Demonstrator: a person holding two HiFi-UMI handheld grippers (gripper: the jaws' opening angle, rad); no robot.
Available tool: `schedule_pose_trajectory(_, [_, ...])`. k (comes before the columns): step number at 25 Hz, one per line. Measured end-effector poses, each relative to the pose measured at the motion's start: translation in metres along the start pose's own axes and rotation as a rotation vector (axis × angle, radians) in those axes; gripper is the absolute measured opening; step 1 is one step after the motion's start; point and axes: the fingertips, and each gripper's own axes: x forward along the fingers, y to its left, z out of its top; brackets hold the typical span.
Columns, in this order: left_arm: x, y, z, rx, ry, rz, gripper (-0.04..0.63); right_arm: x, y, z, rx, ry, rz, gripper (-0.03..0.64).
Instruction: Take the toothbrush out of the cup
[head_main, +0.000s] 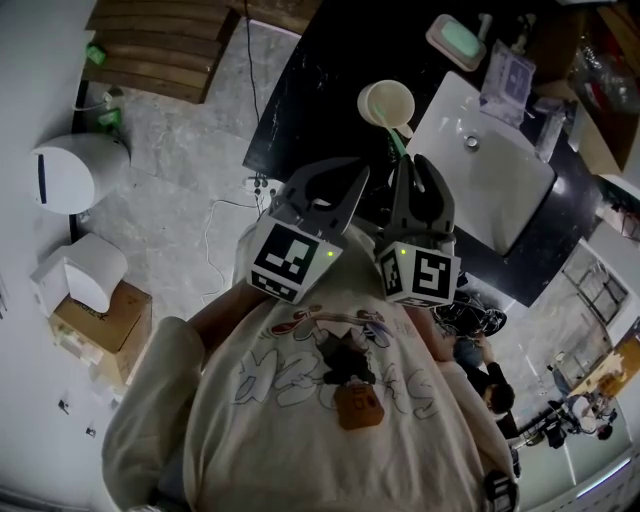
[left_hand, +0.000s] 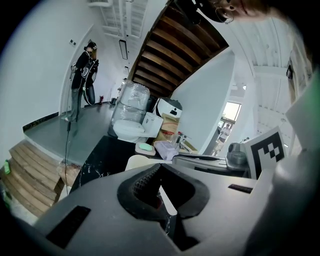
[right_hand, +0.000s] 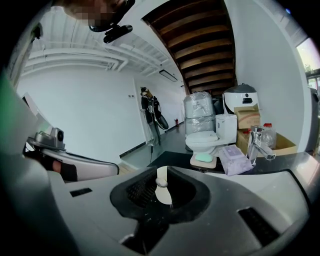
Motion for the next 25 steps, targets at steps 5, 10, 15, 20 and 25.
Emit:
schedule_pose_trajectory(5, [-0.010, -0.016, -0.004, 0.014, -0.014, 0.006, 0.015, -0.019, 0.004, 0.007, -0.021, -0.045, 0.021, 0.071])
schedule_pose_trajectory(10, [-0.019, -0.032, -0.008, 0.023, -0.029, 0.019, 0.015, -0.039, 0.006, 0.012, -0.045, -0.088, 0.047, 0.069])
schedule_pose_trajectory(15, [-0.028, -0.049, -0.013, 0.028, -0.044, 0.034, 0.015, -0.060, 0.007, 0.015, -0.054, -0.108, 0.060, 0.069])
schedule_pose_trajectory(20, [-0.034, -0.063, -0.015, 0.037, -0.061, 0.048, 0.015, -0.077, 0.004, 0.014, -0.078, -0.127, 0.073, 0.069])
schedule_pose_trajectory(25, [-0.039, -0.077, -0.017, 0.046, -0.074, 0.061, 0.015, -0.093, 0.003, 0.011, -0.075, -0.135, 0.090, 0.069])
